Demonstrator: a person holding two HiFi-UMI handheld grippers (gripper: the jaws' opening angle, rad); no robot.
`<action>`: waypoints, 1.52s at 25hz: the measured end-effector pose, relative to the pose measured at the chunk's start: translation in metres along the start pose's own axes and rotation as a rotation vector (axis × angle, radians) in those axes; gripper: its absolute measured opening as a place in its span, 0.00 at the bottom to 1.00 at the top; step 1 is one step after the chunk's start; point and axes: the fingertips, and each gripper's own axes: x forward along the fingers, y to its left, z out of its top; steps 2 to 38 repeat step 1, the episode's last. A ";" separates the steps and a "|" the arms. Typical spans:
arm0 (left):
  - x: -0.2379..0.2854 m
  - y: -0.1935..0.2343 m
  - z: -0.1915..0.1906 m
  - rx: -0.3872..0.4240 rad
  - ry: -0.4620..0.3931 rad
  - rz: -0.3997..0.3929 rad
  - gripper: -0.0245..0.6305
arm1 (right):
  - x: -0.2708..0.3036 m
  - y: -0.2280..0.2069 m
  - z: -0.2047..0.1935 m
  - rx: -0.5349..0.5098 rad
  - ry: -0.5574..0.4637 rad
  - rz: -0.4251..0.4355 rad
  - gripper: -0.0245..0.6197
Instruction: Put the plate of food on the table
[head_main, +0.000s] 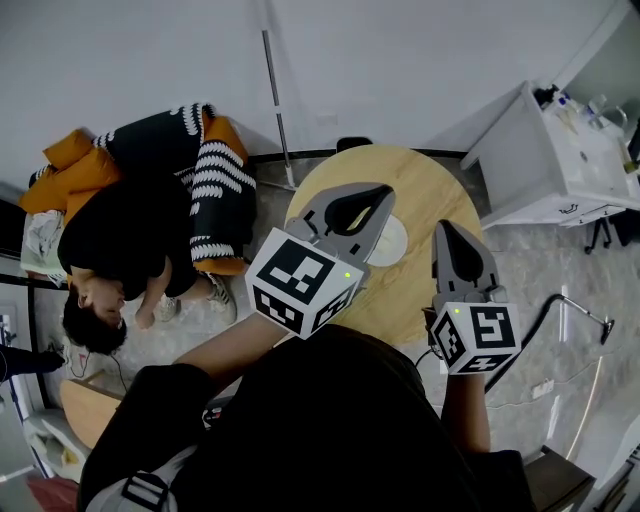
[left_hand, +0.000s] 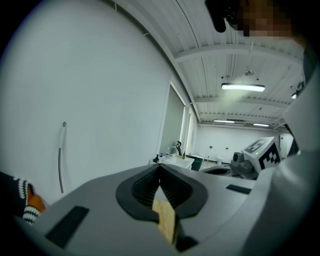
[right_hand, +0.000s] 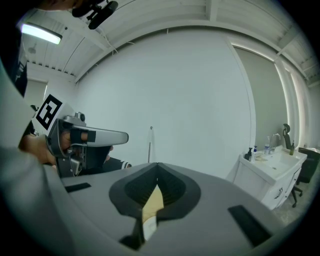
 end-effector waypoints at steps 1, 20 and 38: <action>0.002 0.000 0.002 0.005 -0.004 -0.004 0.05 | 0.000 -0.003 0.003 -0.006 -0.011 -0.007 0.05; 0.002 0.000 0.002 0.005 -0.004 -0.004 0.05 | 0.000 -0.003 0.003 -0.006 -0.011 -0.007 0.05; 0.002 0.000 0.002 0.005 -0.004 -0.004 0.05 | 0.000 -0.003 0.003 -0.006 -0.011 -0.007 0.05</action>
